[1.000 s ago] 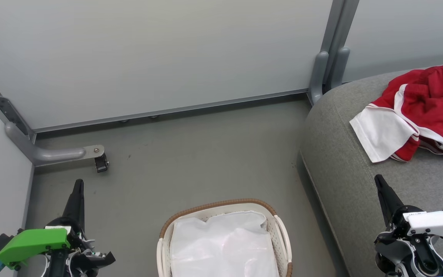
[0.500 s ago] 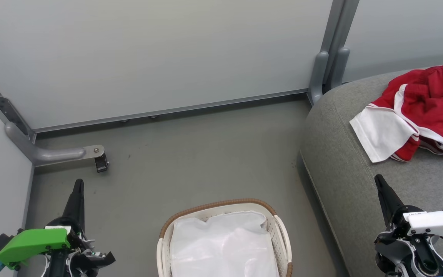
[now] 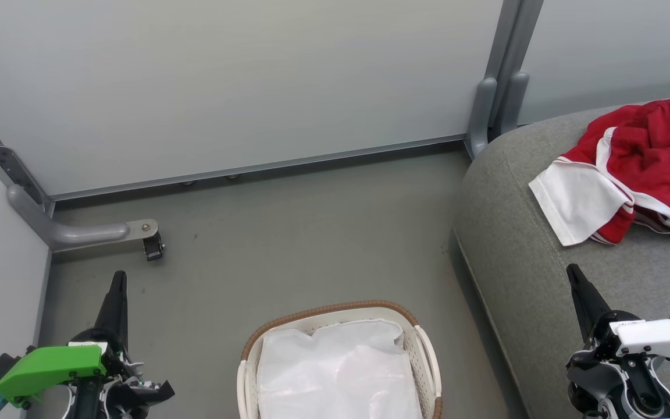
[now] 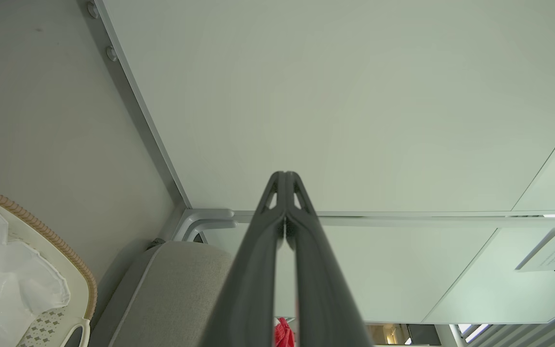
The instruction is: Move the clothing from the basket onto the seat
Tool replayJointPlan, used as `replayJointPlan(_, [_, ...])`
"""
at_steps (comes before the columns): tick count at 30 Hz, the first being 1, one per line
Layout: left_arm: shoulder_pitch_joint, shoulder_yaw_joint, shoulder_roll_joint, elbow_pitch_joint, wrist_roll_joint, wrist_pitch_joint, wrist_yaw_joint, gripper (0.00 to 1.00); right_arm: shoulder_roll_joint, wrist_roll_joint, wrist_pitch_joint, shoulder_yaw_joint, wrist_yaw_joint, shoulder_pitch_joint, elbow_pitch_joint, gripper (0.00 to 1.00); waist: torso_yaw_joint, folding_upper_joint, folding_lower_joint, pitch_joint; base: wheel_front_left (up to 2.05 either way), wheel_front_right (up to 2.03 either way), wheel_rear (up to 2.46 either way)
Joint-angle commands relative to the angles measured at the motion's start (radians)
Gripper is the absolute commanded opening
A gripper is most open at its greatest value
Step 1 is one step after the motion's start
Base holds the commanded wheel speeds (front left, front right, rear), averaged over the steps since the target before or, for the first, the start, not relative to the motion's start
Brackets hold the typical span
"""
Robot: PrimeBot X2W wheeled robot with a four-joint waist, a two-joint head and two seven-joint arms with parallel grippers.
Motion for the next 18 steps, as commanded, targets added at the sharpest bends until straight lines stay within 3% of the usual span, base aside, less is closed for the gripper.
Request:
replayJointPlan(1, [-0.012,0.002,0.004,-0.002,-0.003,0.005,-0.005,0.0,-0.004,0.003,0.003,-0.002,0.0,-0.007,-0.003,0.0,0.0,0.0,0.0,0.0,0.0,0.0,0.0])
replayJointPlan(18, [-0.012,0.002,0.004,-0.002,-0.003,0.005,-0.004,0.0,-0.004,0.002,0.003,-0.003,0.0,-0.007,-0.003,0.0,0.0,0.0,0.0,0.0,0.0,0.0,0.0])
